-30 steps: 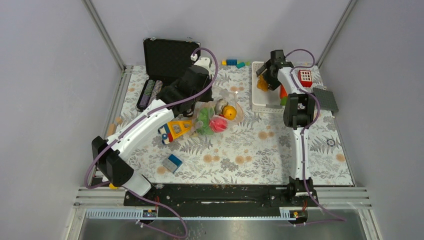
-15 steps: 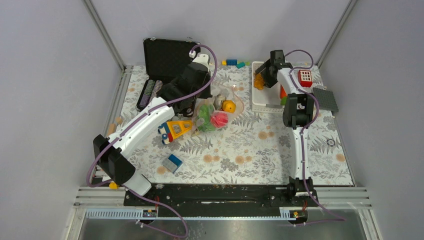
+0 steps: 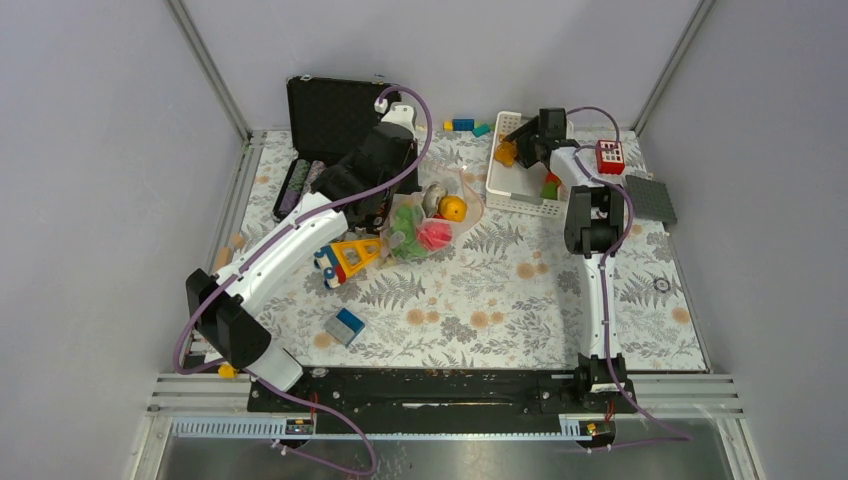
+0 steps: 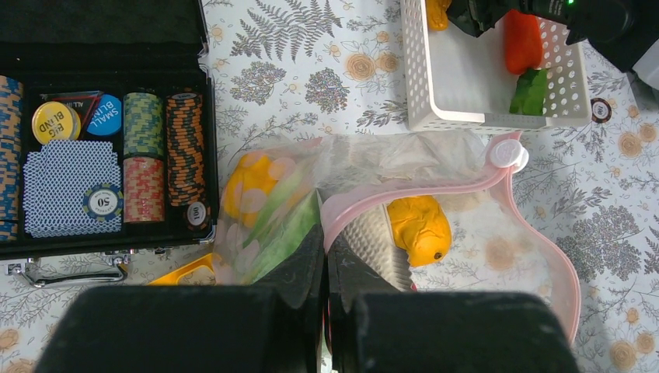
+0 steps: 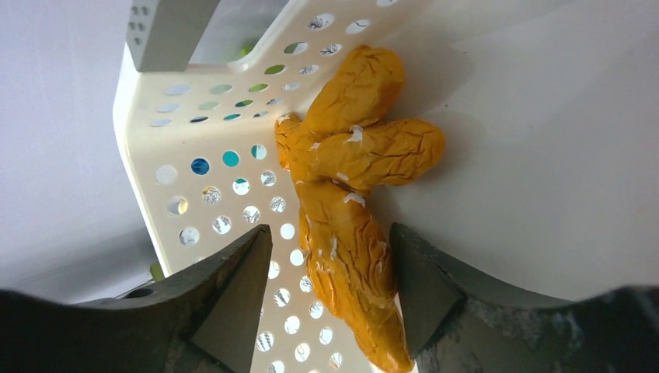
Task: Place the food in the zip-top bag and seal the zipper
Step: Pick up the fake vegetable from the bin.
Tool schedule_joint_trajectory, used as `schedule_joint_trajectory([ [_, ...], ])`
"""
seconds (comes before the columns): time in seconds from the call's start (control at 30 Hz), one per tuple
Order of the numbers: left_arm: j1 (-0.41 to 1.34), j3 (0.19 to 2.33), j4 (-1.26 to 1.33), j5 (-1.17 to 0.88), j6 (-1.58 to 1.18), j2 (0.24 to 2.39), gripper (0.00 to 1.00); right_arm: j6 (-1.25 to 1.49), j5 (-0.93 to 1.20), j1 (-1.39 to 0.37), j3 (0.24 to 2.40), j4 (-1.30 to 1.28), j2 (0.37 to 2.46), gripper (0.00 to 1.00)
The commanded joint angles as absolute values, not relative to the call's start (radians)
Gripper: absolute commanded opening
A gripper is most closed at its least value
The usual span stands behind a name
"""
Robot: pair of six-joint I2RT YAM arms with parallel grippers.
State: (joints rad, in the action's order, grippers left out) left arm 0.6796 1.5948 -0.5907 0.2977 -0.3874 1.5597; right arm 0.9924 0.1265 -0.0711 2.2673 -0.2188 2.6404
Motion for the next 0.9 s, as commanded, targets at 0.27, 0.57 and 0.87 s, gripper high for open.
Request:
schedule_joint_trajectory([
  [0.27, 0.670, 1.655, -0.548, 0.327, -0.374, 1.565, 0.00, 0.976, 0.193, -0.099, 1.992, 0.244, 2.505, 0.58],
  [0.57, 0.669, 1.653, -0.554, 0.311, -0.381, 1.559, 0.00, 0.921, 0.083, -0.105, 1.896, 0.157, 2.409, 0.19],
  [0.87, 0.668, 1.633, -0.584, 0.270, -0.423, 1.547, 0.00, 0.743, -0.047, -0.105, 1.550, 0.138, 2.030, 0.14],
])
